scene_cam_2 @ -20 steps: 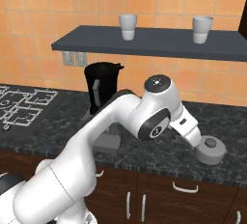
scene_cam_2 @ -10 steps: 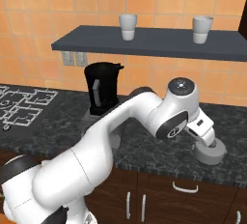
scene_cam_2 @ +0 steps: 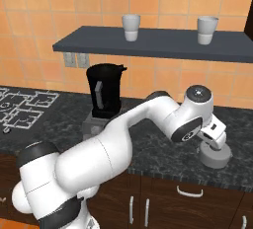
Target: Close the lid blender by securely placing the lid on top.
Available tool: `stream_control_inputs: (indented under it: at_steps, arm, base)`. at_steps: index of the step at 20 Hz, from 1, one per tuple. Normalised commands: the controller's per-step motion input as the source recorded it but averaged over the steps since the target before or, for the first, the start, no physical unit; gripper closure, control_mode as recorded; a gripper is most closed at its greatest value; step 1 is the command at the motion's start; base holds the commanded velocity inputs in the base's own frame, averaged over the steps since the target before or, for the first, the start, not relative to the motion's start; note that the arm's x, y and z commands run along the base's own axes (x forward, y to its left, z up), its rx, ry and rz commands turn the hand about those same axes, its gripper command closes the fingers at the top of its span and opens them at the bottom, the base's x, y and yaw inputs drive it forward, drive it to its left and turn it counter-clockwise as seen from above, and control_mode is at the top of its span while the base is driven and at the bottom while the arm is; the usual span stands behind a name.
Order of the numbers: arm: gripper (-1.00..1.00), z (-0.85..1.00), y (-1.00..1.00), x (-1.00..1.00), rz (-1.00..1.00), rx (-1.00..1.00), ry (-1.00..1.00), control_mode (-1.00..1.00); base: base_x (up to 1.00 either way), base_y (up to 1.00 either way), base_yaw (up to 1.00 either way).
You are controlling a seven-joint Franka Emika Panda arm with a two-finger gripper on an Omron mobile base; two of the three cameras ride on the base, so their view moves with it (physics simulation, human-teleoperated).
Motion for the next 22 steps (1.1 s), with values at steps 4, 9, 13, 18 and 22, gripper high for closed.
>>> stream_control_inputs:
  at_steps: [4,9,13,18,22]
  arm:
    - [-1.0,-0.29,-0.14,0.29,0.07,0.0,0.0,-1.0]
    - [-1.0,-0.21,-0.15,0.22,0.03,0.0,0.0,-1.0]
    - [-1.0,-0.17,-0.08,0.22,0.0,0.0,0.0,-1.0]
    - [-1.0,-0.25,-0.14,0.26,0.0,0.0,0.0,-1.0]
    - [-1.0,-0.3,-0.28,0.21,0.0,0.0,0.01,-1.0]
  base:
    - [0.0,0.0,0.0]
    - [0.0,0.0,0.0]
    - [0.0,0.0,0.0]
    - [0.0,0.0,0.0]
    - [0.0,0.0,0.0]
